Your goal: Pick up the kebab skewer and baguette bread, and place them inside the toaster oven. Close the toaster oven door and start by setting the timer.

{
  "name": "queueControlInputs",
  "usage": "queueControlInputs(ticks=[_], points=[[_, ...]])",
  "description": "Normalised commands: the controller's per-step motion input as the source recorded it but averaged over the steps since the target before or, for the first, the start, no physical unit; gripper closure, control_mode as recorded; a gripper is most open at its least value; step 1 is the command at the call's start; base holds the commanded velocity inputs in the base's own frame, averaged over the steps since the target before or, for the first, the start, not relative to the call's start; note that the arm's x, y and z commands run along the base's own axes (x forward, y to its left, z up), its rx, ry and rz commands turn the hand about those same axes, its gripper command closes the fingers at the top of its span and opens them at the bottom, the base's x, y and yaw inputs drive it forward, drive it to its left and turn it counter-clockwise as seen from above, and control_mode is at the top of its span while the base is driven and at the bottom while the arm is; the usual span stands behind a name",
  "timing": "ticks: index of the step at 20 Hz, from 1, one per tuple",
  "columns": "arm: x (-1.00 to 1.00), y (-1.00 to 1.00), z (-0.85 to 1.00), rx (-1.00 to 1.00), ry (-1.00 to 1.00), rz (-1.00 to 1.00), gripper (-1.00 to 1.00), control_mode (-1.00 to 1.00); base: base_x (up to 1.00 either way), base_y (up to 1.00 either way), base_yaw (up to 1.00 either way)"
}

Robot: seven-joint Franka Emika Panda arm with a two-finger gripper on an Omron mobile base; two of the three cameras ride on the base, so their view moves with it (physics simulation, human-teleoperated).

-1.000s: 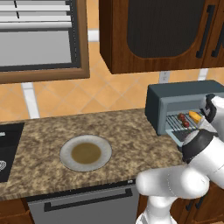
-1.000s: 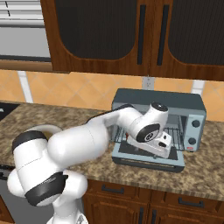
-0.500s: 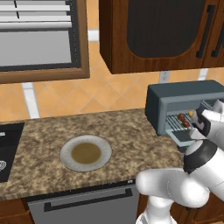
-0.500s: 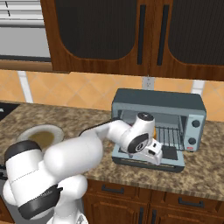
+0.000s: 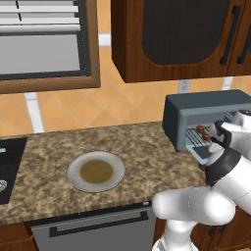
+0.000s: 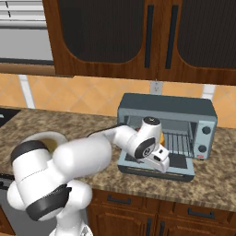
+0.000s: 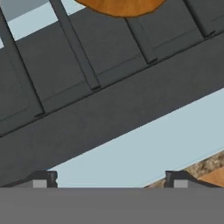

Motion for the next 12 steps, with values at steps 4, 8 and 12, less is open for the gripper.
queueControlInputs(ticks=[4, 8, 12], points=[[0.24, -0.01, -0.03, 0.0, -0.06, -0.12, -1.0, -1.0, 0.0, 0.0, 0.0], [0.52, 0.0, 0.0, 0.0, -0.08, -0.14, -1.0, -1.0, 0.0, 0.0, 0.0], [0.55, 0.0, 0.0, 0.0, -0.08, -0.15, -1.0, -1.0, 0.0, 0.0, 0.0]])
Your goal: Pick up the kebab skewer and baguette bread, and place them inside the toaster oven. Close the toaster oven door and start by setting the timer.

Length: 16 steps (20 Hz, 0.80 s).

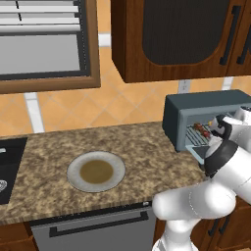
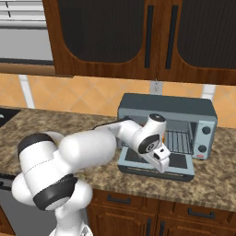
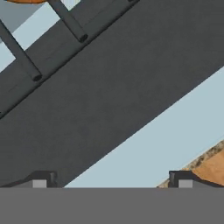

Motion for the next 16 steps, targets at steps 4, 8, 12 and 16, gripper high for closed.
queueControlInputs(ticks=[4, 8, 12, 16], points=[[0.5, 0.0, -0.06, 0.0, -0.08, -0.15, -1.0, -1.0, 0.0, 0.0, 0.0], [0.3, 0.22, -0.12, 0.0, -0.13, -0.15, -1.0, -1.0, 0.0, 0.0, 0.0], [0.12, 0.51, -0.27, -0.02, -0.16, -0.17, -1.0, -1.0, 0.0, 0.0, 0.0], [0.14, 0.47, -0.35, -0.06, -0.18, -0.16, -1.0, -1.0, 0.0, 0.0, 0.0]])
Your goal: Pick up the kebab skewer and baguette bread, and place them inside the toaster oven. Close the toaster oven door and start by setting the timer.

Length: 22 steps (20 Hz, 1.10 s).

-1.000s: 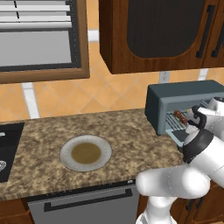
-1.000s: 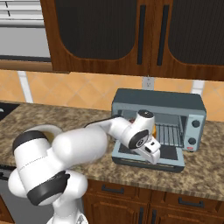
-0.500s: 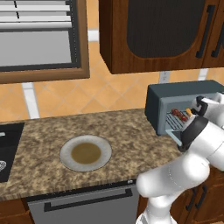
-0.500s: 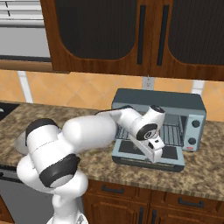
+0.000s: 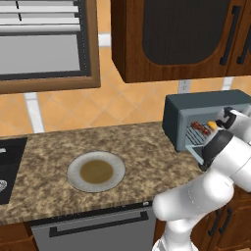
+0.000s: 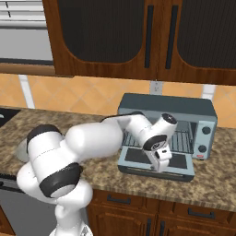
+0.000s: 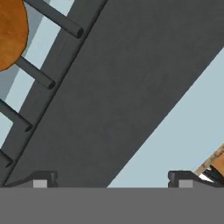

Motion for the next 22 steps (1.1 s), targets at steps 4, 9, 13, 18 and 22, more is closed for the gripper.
queueControlInputs(ticks=[4, 9, 13, 18, 22], points=[[0.12, 0.41, -0.38, -0.14, -0.22, -0.15, -1.0, -1.0, 0.0, 0.0, 0.0], [0.4, 0.44, -0.3, -0.19, -0.19, -0.11, -1.0, -1.0, 0.0, 0.0, 0.0], [0.5, 0.28, -0.15, -0.19, -0.13, -0.04, -1.0, -1.0, 0.0, 0.0, 0.0], [0.43, 0.16, -0.12, -0.15, -0.1, -0.03, -1.0, -1.0, 0.0, 0.0, 0.0], [0.51, 0.02, 0.0, -0.09, -0.12, -0.03, -1.0, -1.0, 0.0, 0.0, 0.0]])
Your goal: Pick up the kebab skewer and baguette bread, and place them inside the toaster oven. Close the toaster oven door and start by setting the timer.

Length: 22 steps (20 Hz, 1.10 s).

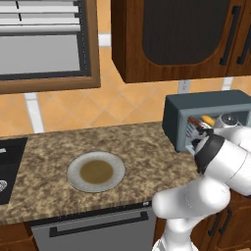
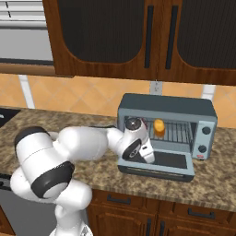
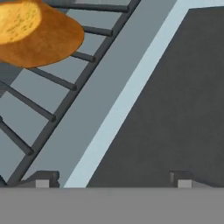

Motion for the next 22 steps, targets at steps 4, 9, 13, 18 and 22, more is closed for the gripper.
queueControlInputs(ticks=[4, 9, 13, 18, 22], points=[[0.49, 0.01, 0.0, -0.07, -0.1, -0.03, -1.0, -1.0, 0.0, 0.0, 0.0], [0.3, 0.0, 0.0, -0.06, -0.07, 0.0, -1.0, -1.0, 0.0, 0.0, 0.0], [-0.46, 0.0, 0.0, -0.02, -0.05, 0.01, -1.0, -1.0, 0.0, 0.0, 0.0], [-0.92, 0.0, 0.26, -0.01, -0.01, 0.13, -1.0, -1.0, 0.0, 0.0, 0.0], [-0.78, 0.0, 0.67, -0.05, 0.0, 0.28, -1.0, -1.0, 0.0, 0.0, 0.0]])
